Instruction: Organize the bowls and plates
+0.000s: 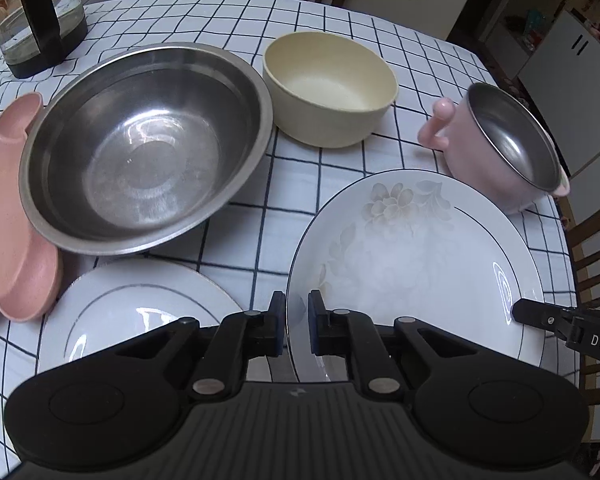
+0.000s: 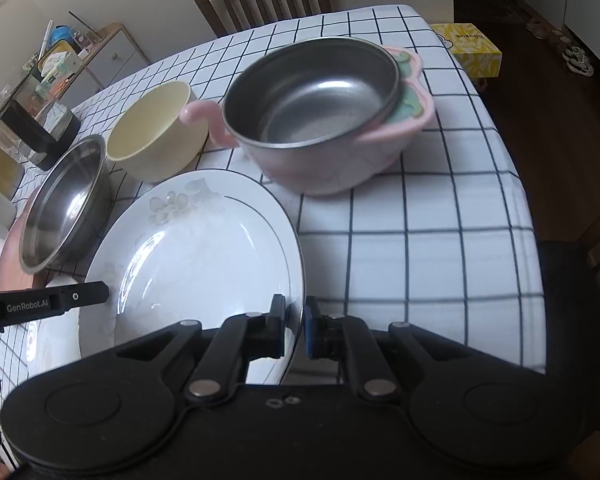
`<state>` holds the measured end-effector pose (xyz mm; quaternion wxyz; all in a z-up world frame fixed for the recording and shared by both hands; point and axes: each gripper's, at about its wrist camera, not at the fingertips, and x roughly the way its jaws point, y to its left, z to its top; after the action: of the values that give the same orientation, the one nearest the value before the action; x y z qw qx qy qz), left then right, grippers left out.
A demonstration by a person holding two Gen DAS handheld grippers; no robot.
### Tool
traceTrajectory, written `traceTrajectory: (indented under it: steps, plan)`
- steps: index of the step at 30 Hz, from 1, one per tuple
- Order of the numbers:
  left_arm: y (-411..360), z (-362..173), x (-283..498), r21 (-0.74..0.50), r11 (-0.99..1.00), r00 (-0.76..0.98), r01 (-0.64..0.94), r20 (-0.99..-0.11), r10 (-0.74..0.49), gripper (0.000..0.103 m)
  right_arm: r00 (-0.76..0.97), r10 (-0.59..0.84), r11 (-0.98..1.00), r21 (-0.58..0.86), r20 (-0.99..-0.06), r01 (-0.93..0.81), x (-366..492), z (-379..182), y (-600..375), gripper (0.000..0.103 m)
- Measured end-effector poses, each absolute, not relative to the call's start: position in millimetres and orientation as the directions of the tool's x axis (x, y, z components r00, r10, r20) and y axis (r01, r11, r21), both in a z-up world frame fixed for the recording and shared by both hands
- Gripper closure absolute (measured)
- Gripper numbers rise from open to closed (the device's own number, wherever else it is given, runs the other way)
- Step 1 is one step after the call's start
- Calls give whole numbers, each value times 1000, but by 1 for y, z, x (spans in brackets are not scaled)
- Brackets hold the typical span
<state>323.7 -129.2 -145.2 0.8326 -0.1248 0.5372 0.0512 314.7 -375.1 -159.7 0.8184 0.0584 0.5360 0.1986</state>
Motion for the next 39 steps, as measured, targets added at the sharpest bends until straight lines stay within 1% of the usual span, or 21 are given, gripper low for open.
traceTrajectory:
  steps: [11, 21, 27, 39]
  plan:
    - [-153, -145, 260, -186, 978, 378, -92, -916, -138, 93, 322, 386, 920, 338, -864, -197, 249, -155, -411, 95]
    - [-164, -146, 198, -196, 978, 320, 73, -924, -209, 93, 308, 348, 937, 322, -885, -135, 175, -151, -428, 95]
    - [-172, -148, 173, -187, 970, 323, 153, -918, -228, 93, 315, 308, 951, 298, -897, -81, 145, -152, -435, 94]
    - [-171, -148, 164, -189, 965, 330, 181, -913, -240, 93, 345, 242, 970, 237, -907, -58, 124, -156, -431, 91]
